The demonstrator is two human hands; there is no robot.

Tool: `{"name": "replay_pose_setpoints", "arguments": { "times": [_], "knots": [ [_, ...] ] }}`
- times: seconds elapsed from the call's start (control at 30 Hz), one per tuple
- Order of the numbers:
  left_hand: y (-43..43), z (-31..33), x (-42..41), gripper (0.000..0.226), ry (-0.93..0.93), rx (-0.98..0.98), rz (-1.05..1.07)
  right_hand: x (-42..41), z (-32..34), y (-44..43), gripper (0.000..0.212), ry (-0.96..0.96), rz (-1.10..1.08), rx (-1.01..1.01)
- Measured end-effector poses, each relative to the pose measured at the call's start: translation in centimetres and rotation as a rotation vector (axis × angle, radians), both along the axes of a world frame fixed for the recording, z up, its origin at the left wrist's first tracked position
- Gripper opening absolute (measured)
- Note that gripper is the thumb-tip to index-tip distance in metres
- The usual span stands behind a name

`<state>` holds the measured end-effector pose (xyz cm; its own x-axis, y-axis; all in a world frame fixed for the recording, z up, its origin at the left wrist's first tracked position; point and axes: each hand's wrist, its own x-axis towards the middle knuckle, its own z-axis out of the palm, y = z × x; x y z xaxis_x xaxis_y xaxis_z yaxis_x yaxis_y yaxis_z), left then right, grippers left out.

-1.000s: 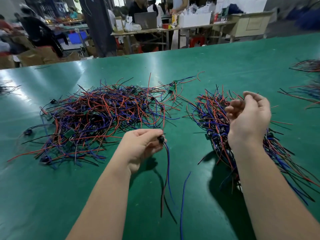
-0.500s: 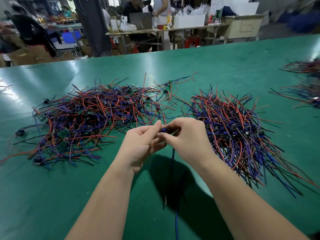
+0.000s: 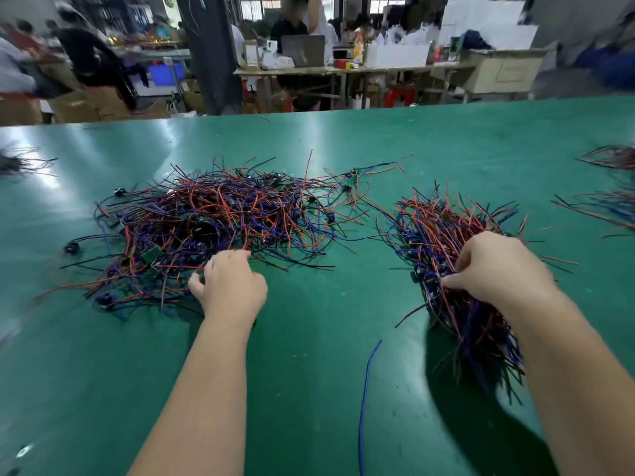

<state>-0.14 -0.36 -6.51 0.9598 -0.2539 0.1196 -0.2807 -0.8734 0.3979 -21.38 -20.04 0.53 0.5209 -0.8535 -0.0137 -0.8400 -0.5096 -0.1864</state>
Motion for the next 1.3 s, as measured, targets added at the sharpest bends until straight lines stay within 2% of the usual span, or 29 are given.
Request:
{"name": "replay_pose_setpoints", "arguments": {
  "times": [0.07,0.13,0.27,0.37,0.43,0.5,0.53,0.6,0.7,0.8,0.87,0.97,1.03,1.1,1.2,1.27,1.3],
  "knots": [
    [-0.1,-0.4,0.2,0.035,0.023,0.061,0.022,0.7,0.1,0.7,0.028,-0.039,0.029,-0.053],
    [0.2,-0.4,0.4,0.026,-0.037,0.031,0.037,1.8,0.1,1.9,0.023,-0.161,0.093,-0.125],
    [-0.1,0.3,-0.5,0.013,-0.119,-0.231,-0.087,4.6,-0.3,4.4,0.017,-0.35,0.25,-0.12],
    [-0.7,1.2,-2.1,0.01,-0.237,-0.451,-0.186,6.5,-1.5,6.0,0.015,-0.494,0.393,-0.044],
    [-1.2,1.9,-3.3,0.011,-0.269,-0.652,-0.28,7.1,-2.8,6.8,0.012,-0.535,0.458,0.113],
    [-1.8,2.6,-4.6,0.012,-0.219,-0.839,-0.39,7.4,-4.0,7.5,0.033,-0.592,0.515,0.452],
    [-2.1,2.9,-5.2,0.014,-0.184,-0.892,-0.44,7.5,-4.4,7.8,0.044,-0.68,0.548,0.652],
    [-2.6,3.2,-6.3,0.018,-0.125,-0.928,-0.569,7.8,-4.8,7.7,0.052,-0.948,0.57,0.95],
    [-3.0,3.2,-7.5,0.019,-0.164,-0.882,-0.764,8.0,-4.4,6.8,0.063,-1.27,0.443,1.277],
    [-3.3,2.9,-7.9,0.018,-0.211,-0.808,-0.852,7.3,-3.6,5.4,0.051,-1.373,0.274,1.475],
    [-3.3,2.7,-8.0,0.019,-0.208,-0.766,-0.883,7.0,-3.3,4.6,0.034,-1.378,0.164,1.483],
    [-3.0,2.6,-8.0,0.013,-0.146,-0.699,-0.918,6.6,-3.1,3.7,0.025,-1.402,0.071,1.259],
    [-2.9,2.2,-7.8,0.012,-0.1,-0.578,-0.876,6.1,-2.9,3.4,0.029,-1.476,0.099,1.237],
    [-2.8,1.7,-7.4,0.011,-0.069,-0.403,-0.775,5.4,-2.4,3.2,0.036,-1.572,0.158,1.394],
    [-2.8,1.2,-6.7,0.01,-0.062,-0.165,-0.589,4.6,-1.9,3.1,0.029,-1.647,0.258,1.548],
    [-2.8,1.0,-6.2,0.012,-0.101,-0.121,-0.479,4.3,-1.7,3.4,0.028,-1.633,0.334,1.556],
    [-2.8,1.1,-6.0,0.011,-0.095,-0.177,-0.45,4.3,-1.6,3.6,0.027,-1.604,0.386,1.556]
  ]
}}
